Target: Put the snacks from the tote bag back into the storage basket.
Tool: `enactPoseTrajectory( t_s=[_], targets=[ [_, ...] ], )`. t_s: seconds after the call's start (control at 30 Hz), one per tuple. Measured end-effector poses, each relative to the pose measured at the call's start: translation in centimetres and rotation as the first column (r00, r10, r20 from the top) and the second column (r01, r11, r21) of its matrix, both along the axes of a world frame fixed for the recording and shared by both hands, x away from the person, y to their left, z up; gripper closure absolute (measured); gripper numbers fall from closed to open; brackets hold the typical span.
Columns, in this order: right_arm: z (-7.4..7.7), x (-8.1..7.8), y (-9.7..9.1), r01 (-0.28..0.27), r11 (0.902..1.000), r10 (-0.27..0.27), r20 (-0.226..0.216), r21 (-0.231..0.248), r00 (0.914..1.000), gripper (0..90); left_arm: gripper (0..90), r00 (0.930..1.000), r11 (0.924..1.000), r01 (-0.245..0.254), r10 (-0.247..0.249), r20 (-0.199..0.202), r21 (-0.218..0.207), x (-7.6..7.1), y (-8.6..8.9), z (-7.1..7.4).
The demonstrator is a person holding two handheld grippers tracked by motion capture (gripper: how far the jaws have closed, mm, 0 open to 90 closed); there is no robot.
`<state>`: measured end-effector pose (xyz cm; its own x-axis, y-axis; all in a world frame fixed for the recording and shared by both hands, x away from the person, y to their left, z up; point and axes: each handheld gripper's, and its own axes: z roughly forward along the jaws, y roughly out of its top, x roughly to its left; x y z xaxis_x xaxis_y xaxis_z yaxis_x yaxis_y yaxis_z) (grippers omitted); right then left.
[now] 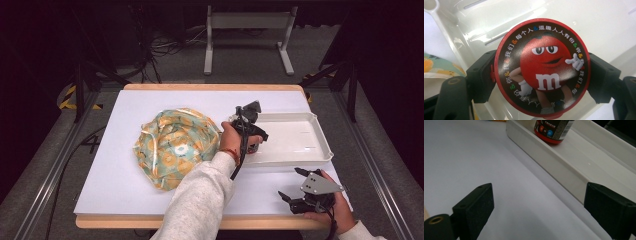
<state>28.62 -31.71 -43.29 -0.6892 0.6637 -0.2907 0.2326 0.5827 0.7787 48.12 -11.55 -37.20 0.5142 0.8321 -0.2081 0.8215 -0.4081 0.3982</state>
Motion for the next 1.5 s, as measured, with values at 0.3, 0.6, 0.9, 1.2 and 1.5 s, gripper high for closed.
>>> enactPoseTrajectory(
  t_s=[0.3, 0.6, 0.9, 1.2, 1.5],
  targets=[
    [0.0, 0.0, 0.1, 0.000, 1.0000, 0.000, 0.001, -0.001, 1.0000, 10.0, 22.2, 0.9998, 0.9999, -0.015, 0.015, -0.010, -0.002, 0.1, 0.3, -0.1],
    [0.0, 0.0, 0.0, -0.001, 1.0000, 0.001, -0.005, 0.003, 1.0000, 9.9, 22.0, 0.9996, 0.9997, -0.020, 0.020, -0.021, -0.009, 0.2, 0.5, -0.4],
    [0.0, 0.0, 0.0, -0.002, 1.0000, 0.002, -0.004, 0.001, 1.0000, 9.9, 20.7, 0.9996, 0.9998, -0.018, 0.019, 0.021, -0.010, 0.0, 0.7, 0.4],
    [0.0, 0.0, 0.1, -0.003, 1.0000, 0.003, -0.003, -0.002, 1.0000, 9.9, 18.8, 0.9997, 0.9996, -0.017, 0.017, 0.016, -0.024, 0.1, 1.0, 0.3],
    [0.0, 0.0, 0.0, -0.004, 1.0000, 0.004, -0.002, -0.003, 1.0000, 9.9, 17.3, 0.9998, 0.9992, 0.011, -0.010, 0.018, -0.038, -0.2, 1.4, 0.4]
  ],
)
